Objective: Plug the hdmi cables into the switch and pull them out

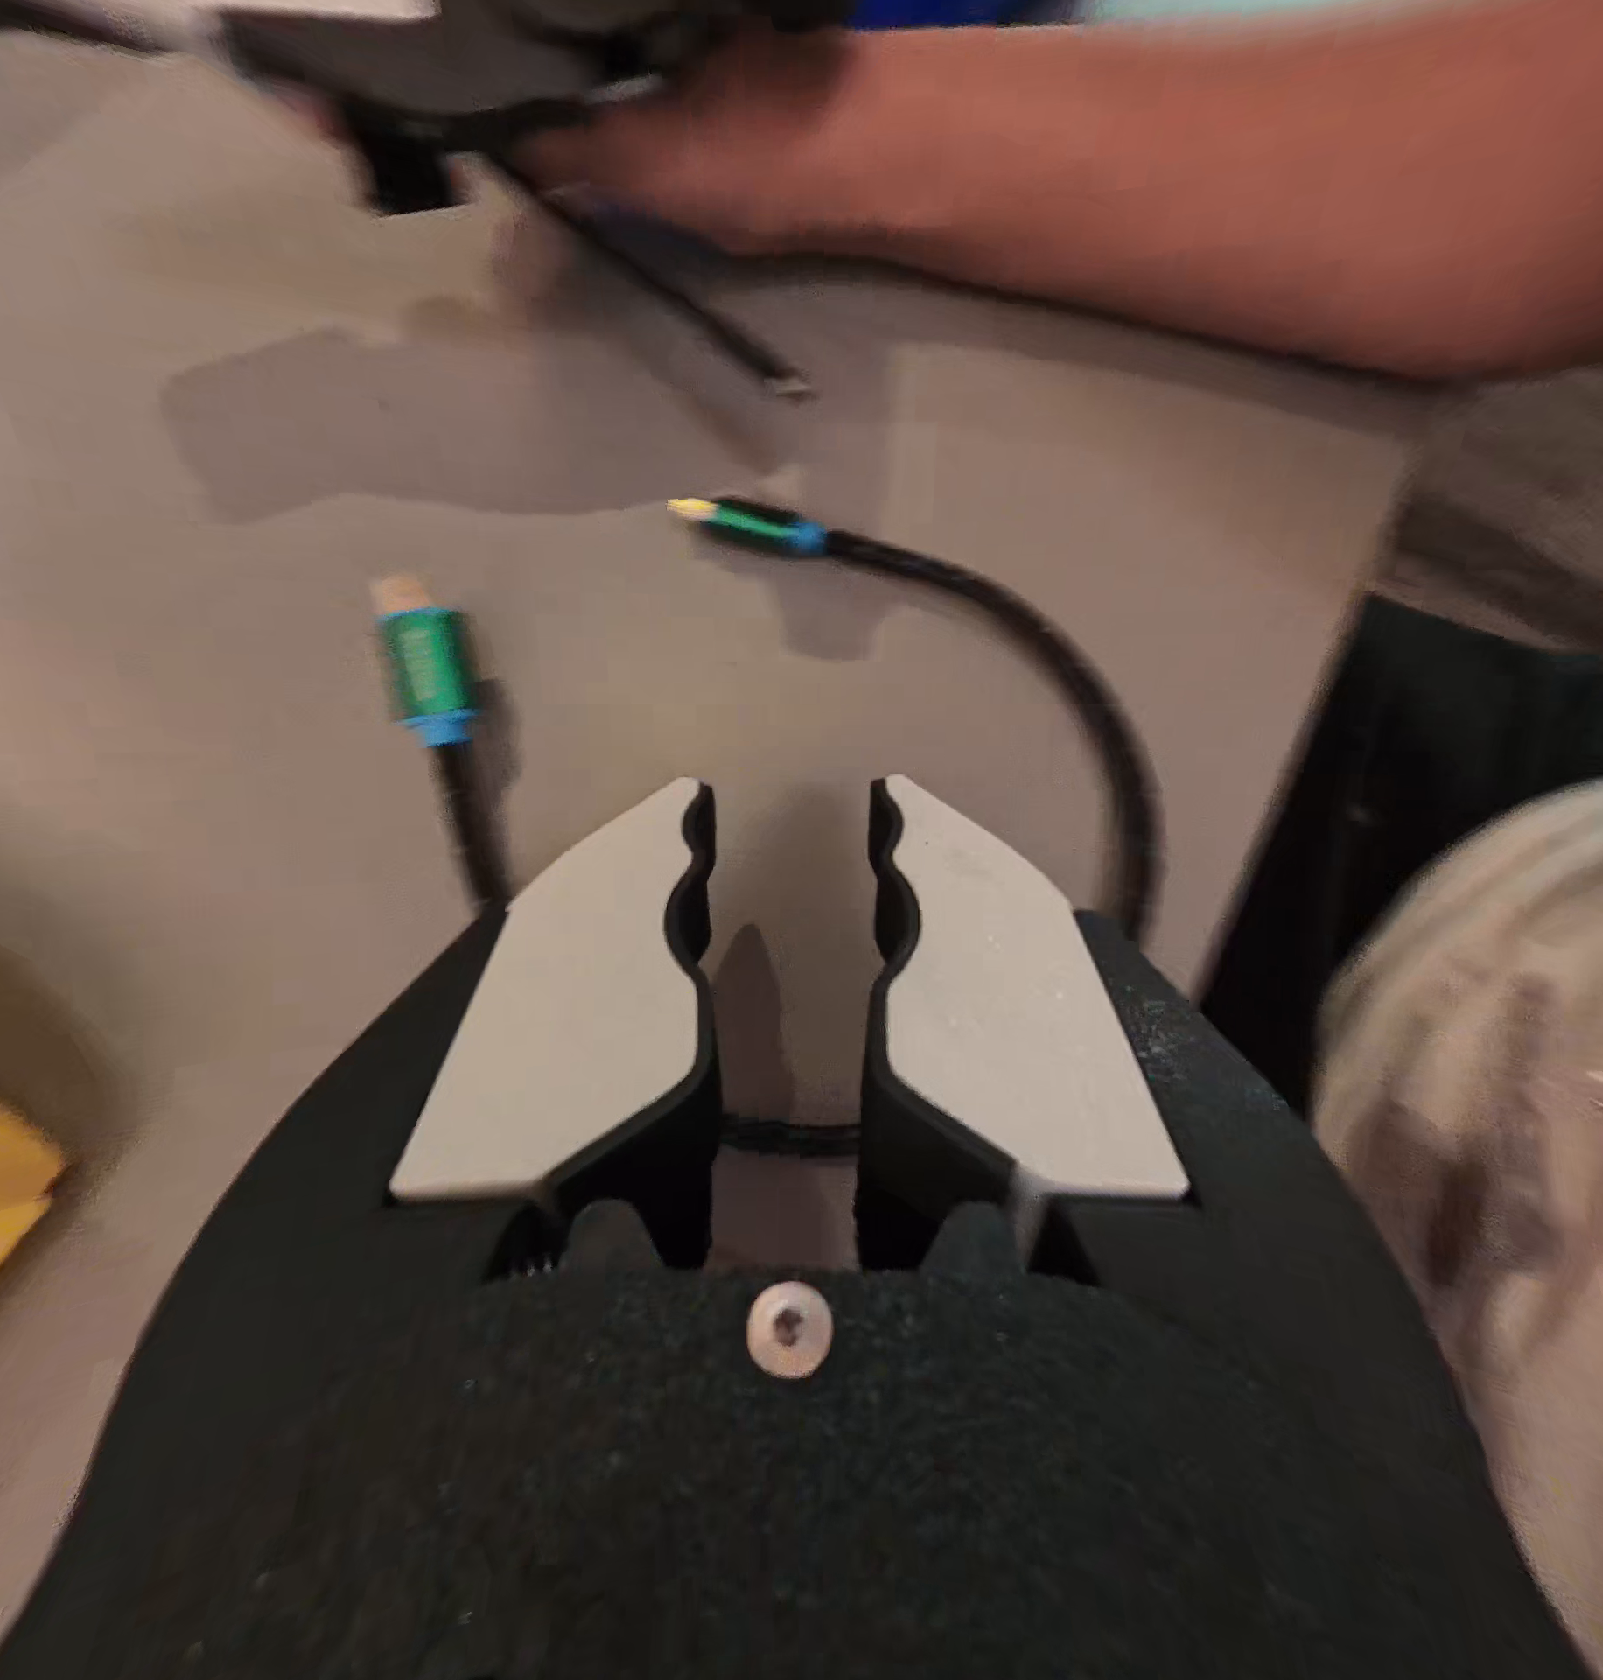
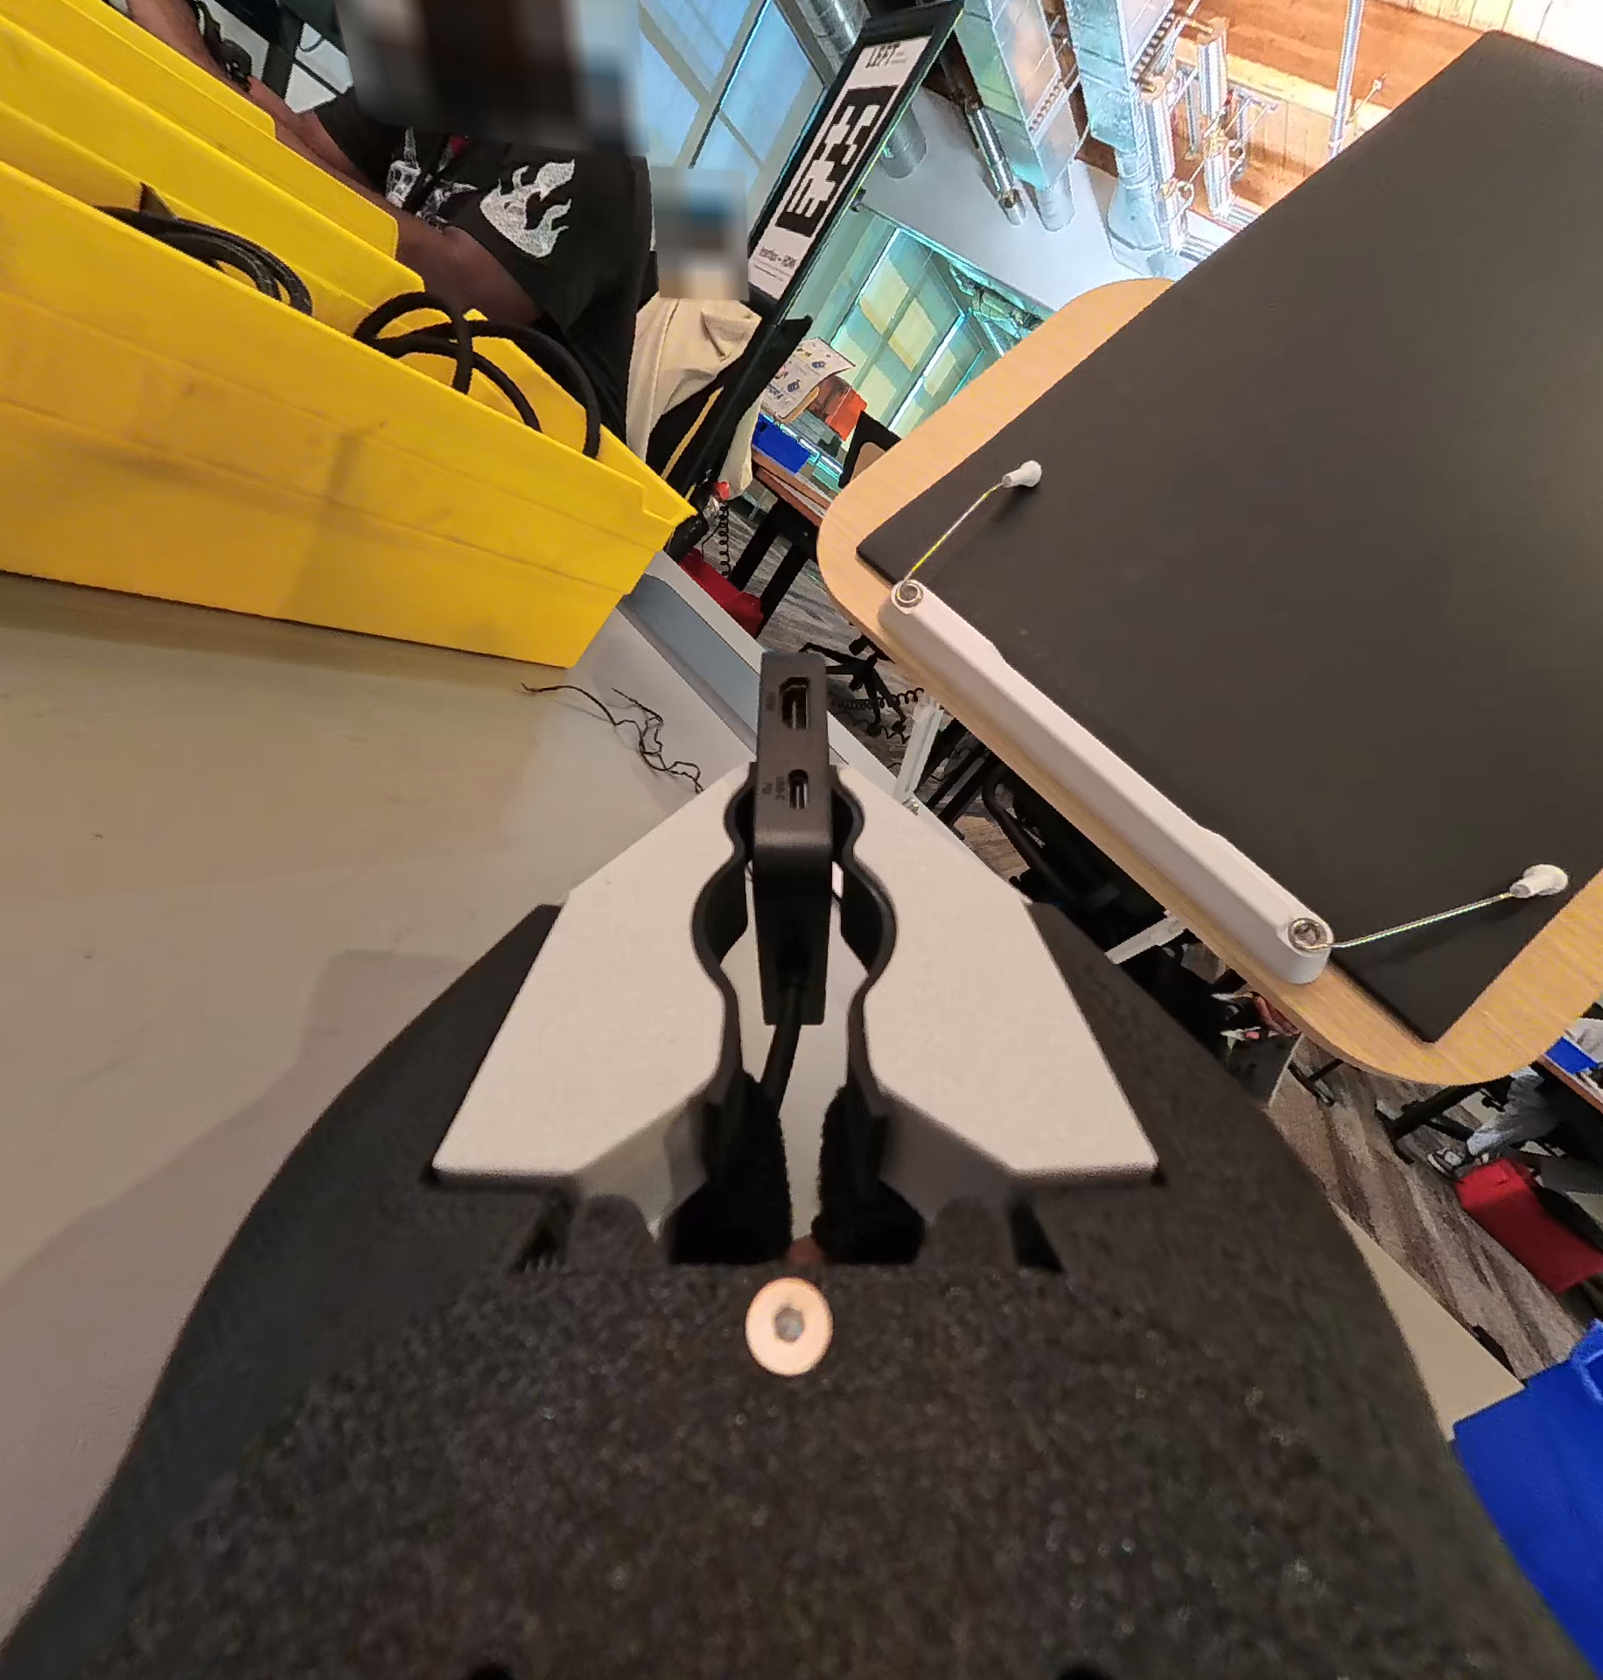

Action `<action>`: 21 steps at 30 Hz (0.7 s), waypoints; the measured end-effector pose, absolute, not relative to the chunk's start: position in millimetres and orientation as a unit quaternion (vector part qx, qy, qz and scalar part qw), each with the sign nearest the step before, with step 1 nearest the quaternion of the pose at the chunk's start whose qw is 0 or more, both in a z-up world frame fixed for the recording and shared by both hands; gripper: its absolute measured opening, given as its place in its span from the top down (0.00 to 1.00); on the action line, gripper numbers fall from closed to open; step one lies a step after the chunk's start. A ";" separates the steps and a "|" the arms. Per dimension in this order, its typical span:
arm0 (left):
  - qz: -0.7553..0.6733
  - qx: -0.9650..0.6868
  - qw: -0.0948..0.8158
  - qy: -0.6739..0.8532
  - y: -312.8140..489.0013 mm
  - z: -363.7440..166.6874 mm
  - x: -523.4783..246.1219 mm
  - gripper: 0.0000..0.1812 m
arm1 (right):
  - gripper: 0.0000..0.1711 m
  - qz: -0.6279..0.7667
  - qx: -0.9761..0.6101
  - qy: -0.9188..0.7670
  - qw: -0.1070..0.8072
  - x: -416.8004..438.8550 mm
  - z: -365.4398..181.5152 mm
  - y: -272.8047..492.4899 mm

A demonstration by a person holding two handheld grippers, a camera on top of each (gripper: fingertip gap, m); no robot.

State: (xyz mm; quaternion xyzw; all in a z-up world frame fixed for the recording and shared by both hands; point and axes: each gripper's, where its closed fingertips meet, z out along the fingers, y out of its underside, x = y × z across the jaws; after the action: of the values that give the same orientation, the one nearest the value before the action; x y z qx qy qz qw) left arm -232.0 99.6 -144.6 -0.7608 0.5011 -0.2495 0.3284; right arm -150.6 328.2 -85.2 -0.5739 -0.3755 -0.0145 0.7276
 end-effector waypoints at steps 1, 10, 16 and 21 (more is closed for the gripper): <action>-0.229 -0.775 0.337 0.482 116.3 -148.5 -239.6 0.82 | 0.93 -0.015 -0.574 -0.376 0.727 -150.9 -85.3 328.1; -0.141 -0.816 0.317 0.463 178.4 -185.6 -255.6 0.78 | 0.93 -0.016 -0.571 -0.383 0.726 -152.9 -86.2 327.2; -0.135 -0.812 0.326 0.465 188.9 -176.7 -250.0 0.96 | 0.93 -0.015 -0.571 -0.385 0.724 -153.8 -87.1 327.3; -0.025 -0.772 0.489 0.406 228.3 -66.2 -285.2 0.97 | 0.93 -0.011 -0.573 -0.380 0.726 -152.7 -86.0 328.4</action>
State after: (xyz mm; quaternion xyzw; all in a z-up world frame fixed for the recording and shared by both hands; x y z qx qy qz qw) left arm -285.2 228.3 -66.2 -0.7720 0.4057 -0.0255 0.4887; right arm -152.7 328.4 -86.0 -0.5731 -0.3801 -0.0110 0.7259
